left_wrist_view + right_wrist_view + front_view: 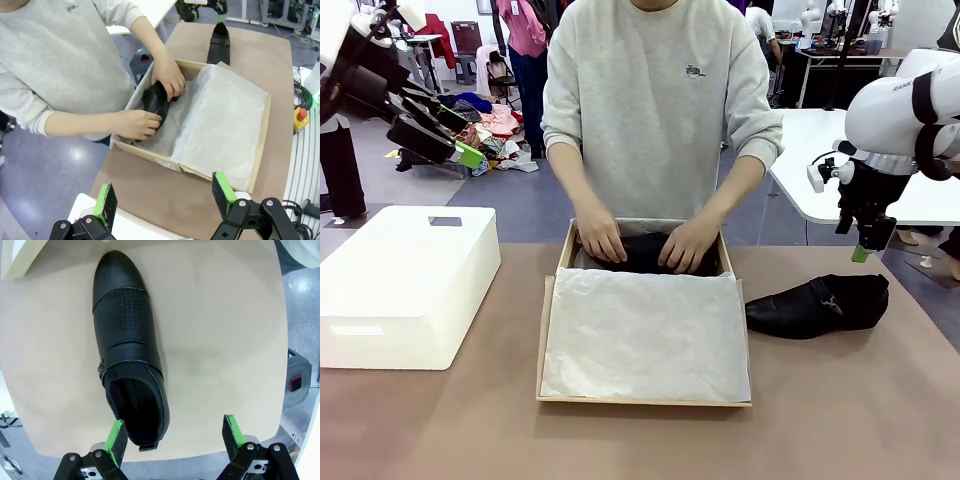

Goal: Pack the shoes into the box.
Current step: Place the other shoe of the Shoes into the Shoes Box.

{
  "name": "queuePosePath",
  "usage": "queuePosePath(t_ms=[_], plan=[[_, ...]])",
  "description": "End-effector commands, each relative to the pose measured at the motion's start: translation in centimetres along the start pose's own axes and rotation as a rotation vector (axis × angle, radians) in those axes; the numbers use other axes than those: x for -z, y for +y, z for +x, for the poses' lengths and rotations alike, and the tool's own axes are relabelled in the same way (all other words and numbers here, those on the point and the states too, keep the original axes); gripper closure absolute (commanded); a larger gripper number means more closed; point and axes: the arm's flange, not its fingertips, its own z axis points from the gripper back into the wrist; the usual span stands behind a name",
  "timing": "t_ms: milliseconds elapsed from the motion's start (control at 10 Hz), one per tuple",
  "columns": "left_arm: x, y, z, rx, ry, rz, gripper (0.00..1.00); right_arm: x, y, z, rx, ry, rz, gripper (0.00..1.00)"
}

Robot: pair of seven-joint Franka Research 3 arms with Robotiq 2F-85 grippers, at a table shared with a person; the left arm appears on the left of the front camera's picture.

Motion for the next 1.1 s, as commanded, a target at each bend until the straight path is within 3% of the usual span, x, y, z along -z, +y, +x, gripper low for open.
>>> queuePosePath(t_ms=[0, 500, 1000], plan=[[0.0, 0.1, -0.2, 0.014, -0.008, -0.012, 0.00, 0.0, 0.0, 0.0, 0.000, 0.000, 0.000, 0.00], [0.0, 0.1, -0.2, 0.014, -0.008, -0.012, 0.00, 2.2, -0.9, -2.7, -0.016, 0.005, 0.010, 0.00], [0.0, 0.1, -0.2, 0.014, -0.008, -0.012, 0.00, 4.7, -2.7, -3.2, -0.014, -0.028, 0.041, 0.00]])
